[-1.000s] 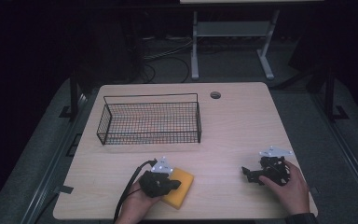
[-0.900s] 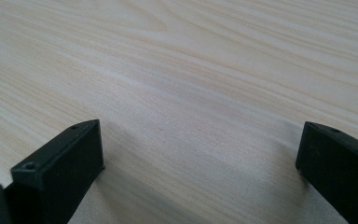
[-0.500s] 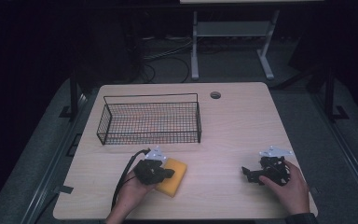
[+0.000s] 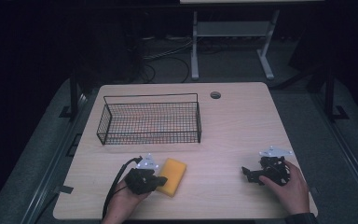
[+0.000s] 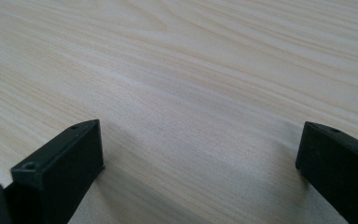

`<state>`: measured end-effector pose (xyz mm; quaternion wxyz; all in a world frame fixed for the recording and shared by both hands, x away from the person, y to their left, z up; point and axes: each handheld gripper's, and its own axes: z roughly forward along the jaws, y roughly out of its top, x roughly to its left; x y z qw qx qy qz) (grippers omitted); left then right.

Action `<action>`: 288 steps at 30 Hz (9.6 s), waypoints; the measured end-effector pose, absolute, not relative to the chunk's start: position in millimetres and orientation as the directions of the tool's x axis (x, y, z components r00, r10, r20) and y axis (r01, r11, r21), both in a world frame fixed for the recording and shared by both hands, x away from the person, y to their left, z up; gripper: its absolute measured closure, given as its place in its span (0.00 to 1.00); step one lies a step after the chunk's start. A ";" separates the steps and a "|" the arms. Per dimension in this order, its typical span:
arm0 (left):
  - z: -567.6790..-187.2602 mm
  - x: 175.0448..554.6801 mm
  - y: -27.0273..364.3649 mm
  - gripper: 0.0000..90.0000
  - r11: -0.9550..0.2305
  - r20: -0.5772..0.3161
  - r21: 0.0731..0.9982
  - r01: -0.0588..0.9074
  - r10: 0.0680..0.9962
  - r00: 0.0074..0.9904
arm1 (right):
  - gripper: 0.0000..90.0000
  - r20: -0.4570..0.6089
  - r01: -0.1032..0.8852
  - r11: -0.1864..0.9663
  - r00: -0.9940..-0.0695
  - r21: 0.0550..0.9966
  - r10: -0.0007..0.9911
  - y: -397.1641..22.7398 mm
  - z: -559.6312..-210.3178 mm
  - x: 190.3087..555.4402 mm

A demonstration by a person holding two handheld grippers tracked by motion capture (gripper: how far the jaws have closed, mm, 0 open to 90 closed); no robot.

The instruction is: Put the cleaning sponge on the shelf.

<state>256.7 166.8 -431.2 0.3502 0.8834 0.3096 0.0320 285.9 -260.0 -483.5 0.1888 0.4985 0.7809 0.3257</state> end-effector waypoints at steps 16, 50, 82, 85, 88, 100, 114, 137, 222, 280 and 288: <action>-426.3 265.7 184.7 0.99 -0.533 -0.150 0.646 0.546 0.613 0.776 | 0.00 0.030 0.656 0.291 -0.431 0.697 0.902 -259.9 -483.5 285.9; -404.9 290.9 148.7 0.03 -0.649 -0.091 0.512 0.562 0.610 0.787 | 0.00 0.029 0.655 0.292 -0.433 0.697 0.901 -260.1 -483.6 286.0; -444.0 301.3 111.2 0.02 -0.750 -0.029 0.356 0.558 0.588 0.809 | 0.00 0.029 0.655 0.292 -0.433 0.697 0.901 -260.1 -483.6 286.0; -444.6 301.3 110.1 0.05 -0.756 -0.022 0.350 0.553 0.584 0.812 | 0.00 0.029 0.655 0.292 -0.433 0.697 0.901 -260.1 -483.6 286.0; -444.2 300.2 109.5 0.11 -0.755 -0.021 0.355 0.552 0.584 0.812 | 0.00 0.029 0.655 0.292 -0.433 0.697 0.901 -260.1 -483.6 286.0; -442.1 300.0 112.4 0.23 -0.754 -0.028 0.364 0.547 0.578 0.815 | 0.00 0.029 0.655 0.292 -0.432 0.697 0.901 -260.0 -483.6 285.9; -439.1 300.0 116.7 0.24 -0.746 -0.052 0.373 0.552 0.577 0.815 | 0.00 0.029 0.654 0.292 -0.433 0.697 0.901 -260.1 -483.6 286.0; -414.1 300.3 126.3 0.25 -0.736 -0.080 0.392 0.551 0.570 0.818 | 0.00 0.030 0.656 0.291 -0.431 0.697 0.902 -260.0 -483.5 285.9; -337.6 406.7 181.4 0.25 -0.617 -0.009 0.484 0.621 0.706 0.708 | 0.00 0.029 0.655 0.292 -0.433 0.697 0.901 -260.1 -483.6 285.9; -382.6 478.2 275.1 0.25 -0.380 -0.006 0.480 0.791 0.900 0.436 | 0.00 0.029 0.654 0.292 -0.433 0.697 0.901 -260.1 -483.6 286.0; -395.9 480.4 277.5 0.25 -0.369 -0.019 0.462 0.807 0.905 0.425 | 0.00 0.029 0.655 0.292 -0.433 0.697 0.901 -260.1 -483.6 286.0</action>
